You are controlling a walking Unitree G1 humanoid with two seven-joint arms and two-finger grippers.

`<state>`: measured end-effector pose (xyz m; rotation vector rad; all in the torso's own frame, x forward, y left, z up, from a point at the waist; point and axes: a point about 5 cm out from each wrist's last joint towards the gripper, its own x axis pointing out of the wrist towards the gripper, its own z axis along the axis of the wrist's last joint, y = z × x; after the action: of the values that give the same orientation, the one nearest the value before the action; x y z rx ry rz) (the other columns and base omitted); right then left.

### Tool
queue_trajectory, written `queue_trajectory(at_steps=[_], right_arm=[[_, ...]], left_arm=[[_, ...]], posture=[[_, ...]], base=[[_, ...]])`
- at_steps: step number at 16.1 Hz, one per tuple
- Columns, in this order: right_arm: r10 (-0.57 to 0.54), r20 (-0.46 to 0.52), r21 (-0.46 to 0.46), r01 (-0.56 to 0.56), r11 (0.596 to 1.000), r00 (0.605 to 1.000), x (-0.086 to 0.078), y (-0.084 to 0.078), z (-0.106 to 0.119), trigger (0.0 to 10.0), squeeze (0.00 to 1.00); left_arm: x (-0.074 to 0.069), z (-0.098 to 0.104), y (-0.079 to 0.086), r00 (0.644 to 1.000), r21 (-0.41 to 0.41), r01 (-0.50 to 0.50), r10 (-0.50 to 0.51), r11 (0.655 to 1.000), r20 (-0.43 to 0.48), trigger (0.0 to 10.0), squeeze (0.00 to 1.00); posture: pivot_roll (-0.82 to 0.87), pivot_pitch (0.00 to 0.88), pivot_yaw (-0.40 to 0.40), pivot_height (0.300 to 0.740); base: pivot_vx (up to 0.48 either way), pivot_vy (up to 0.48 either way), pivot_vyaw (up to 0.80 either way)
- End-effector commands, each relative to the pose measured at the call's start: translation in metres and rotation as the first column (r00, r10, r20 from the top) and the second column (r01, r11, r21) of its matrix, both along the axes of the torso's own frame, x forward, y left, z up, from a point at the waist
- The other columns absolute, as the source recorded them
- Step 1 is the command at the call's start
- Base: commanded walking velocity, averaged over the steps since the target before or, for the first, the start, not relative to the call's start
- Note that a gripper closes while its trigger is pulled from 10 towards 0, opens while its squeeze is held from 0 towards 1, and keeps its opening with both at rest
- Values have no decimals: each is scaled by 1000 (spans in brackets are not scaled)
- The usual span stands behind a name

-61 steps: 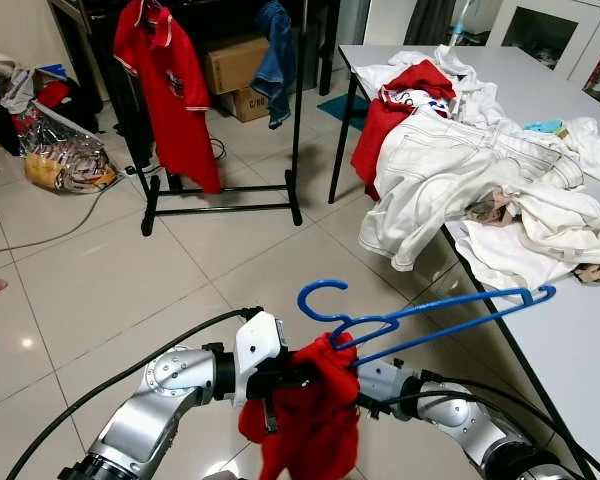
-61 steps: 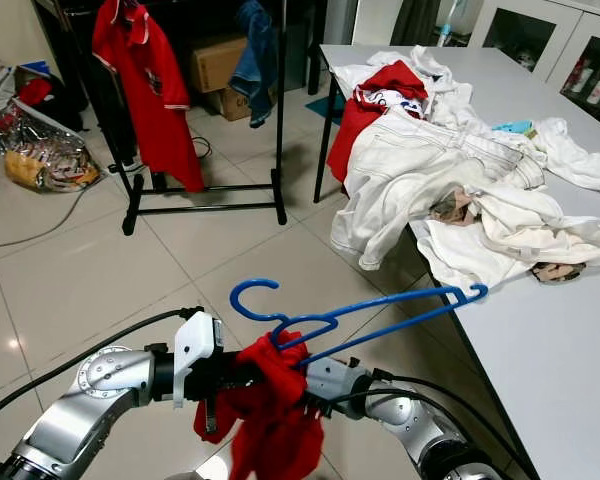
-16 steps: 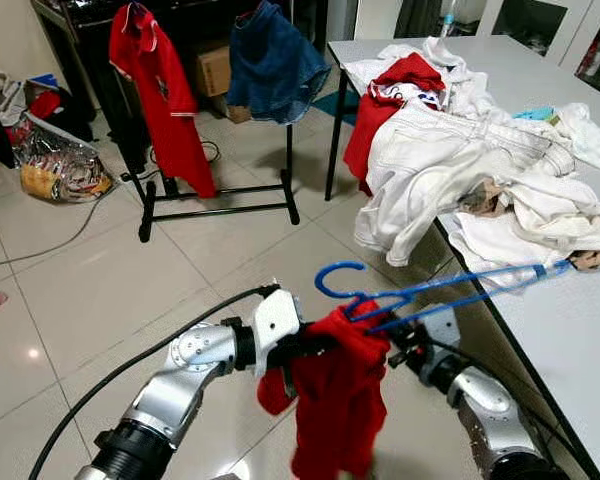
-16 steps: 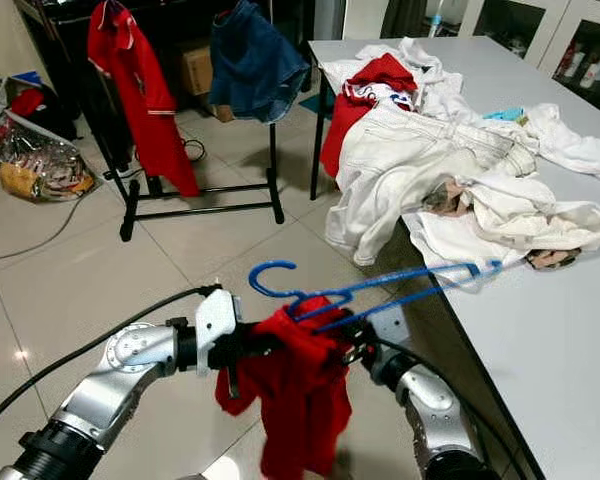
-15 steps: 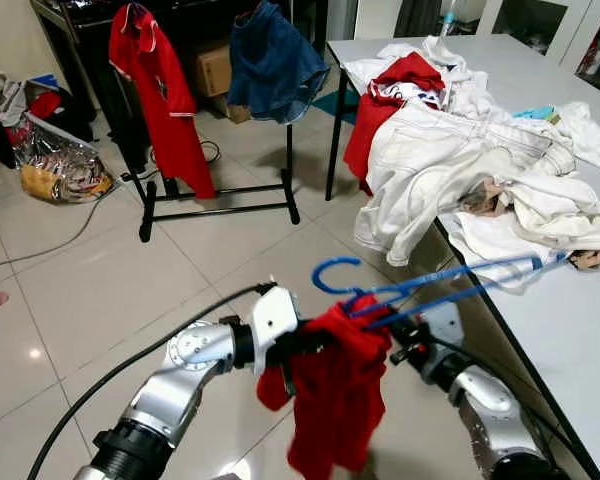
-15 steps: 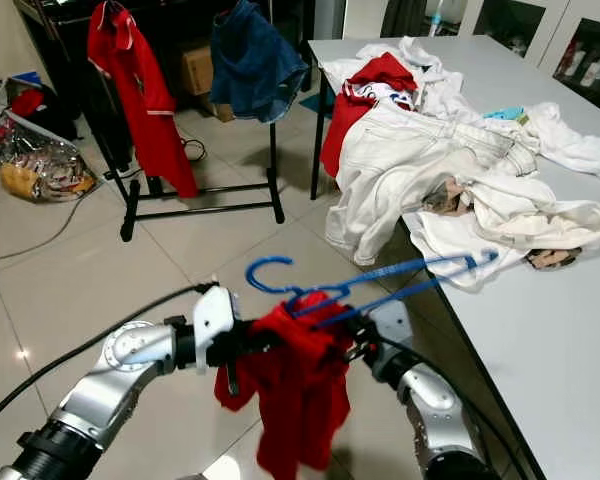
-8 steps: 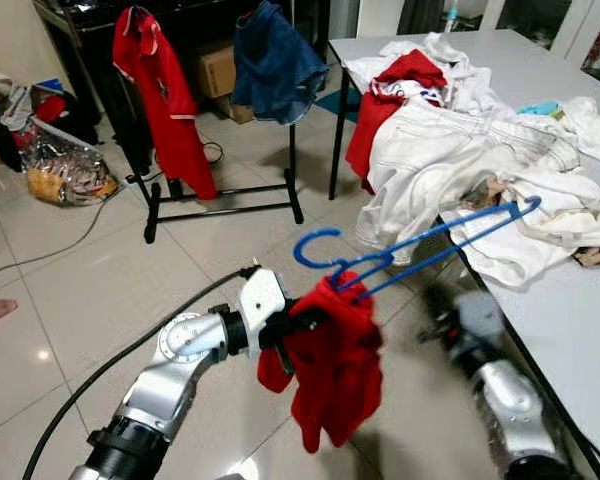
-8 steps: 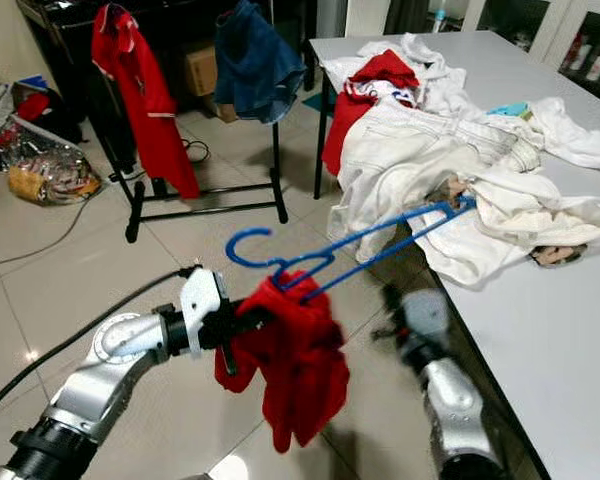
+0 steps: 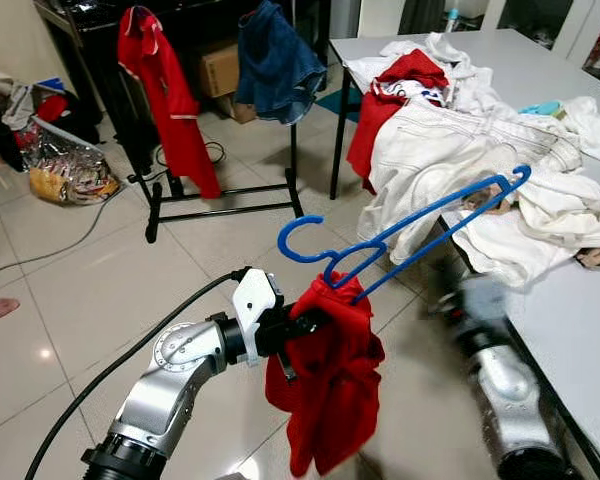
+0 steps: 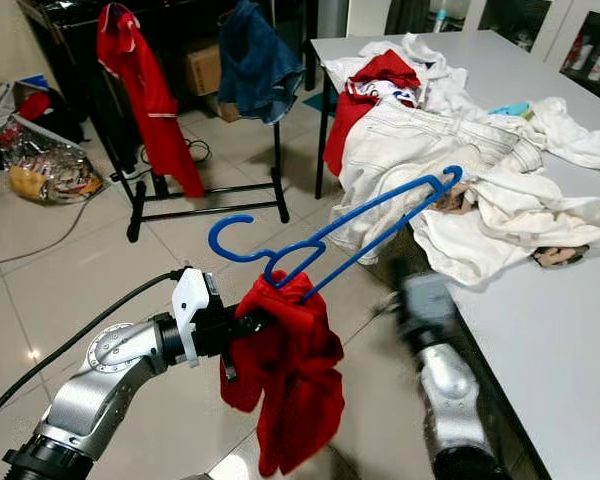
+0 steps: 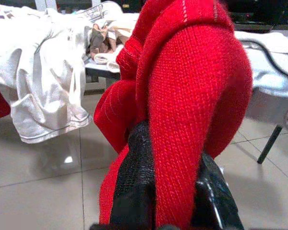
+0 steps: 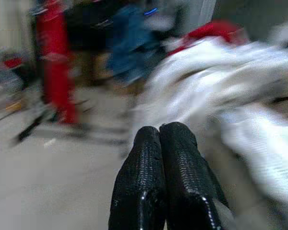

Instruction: Hang hanger

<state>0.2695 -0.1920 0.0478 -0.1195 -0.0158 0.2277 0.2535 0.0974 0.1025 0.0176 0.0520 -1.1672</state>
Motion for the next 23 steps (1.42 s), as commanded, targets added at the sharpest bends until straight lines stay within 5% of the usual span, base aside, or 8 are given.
queue_trajectory(at_steps=[1,4,12,13,14,17,21,23], right_arm=[[75,-64,-13,-76,997,995,-7,1,-8,10000,0],[206,-157,-150,-229,962,966,-21,-5,-21,10000,0],[405,-300,-172,-467,868,864,-28,-9,-29,10000,0],[487,-360,-135,-561,816,795,-37,2,-40,10000,0],[487,-360,-135,-561,816,795,-37,2,-40,10000,0],[607,-458,-30,-693,720,650,-57,26,-59,10000,0],[665,-479,20,-751,660,572,-67,35,-64,10000,0],[643,-445,-30,-728,685,623,-60,40,-61,10000,1000]], left_arm=[[-2,9,-4,999,-25,45,-44,999,21,10000,0],[-7,4,-2,979,114,189,-196,975,50,10000,0],[-12,-5,4,944,213,314,-328,925,34,10000,0],[-13,-5,5,940,220,323,-339,921,39,10000,0],[-13,-5,5,940,220,323,-339,921,39,10000,0],[-11,-2,6,946,210,299,-318,931,62,10000,0],[-8,2,3,949,195,285,-305,938,80,10000,0],[-6,2,2,948,198,286,-307,938,86,10000,0]], posture=[[-152,0,65,740],[-178,0,64,740],[-180,0,38,740],[-180,0,38,740],[-180,0,38,740],[-156,0,34,740],[-155,0,40,740],[-159,0,43,740]], base=[[0,0,0],[0,0,0],[0,0,0],[0,0,0],[0,0,0],[0,0,0],[0,0,0],[0,0,0]])
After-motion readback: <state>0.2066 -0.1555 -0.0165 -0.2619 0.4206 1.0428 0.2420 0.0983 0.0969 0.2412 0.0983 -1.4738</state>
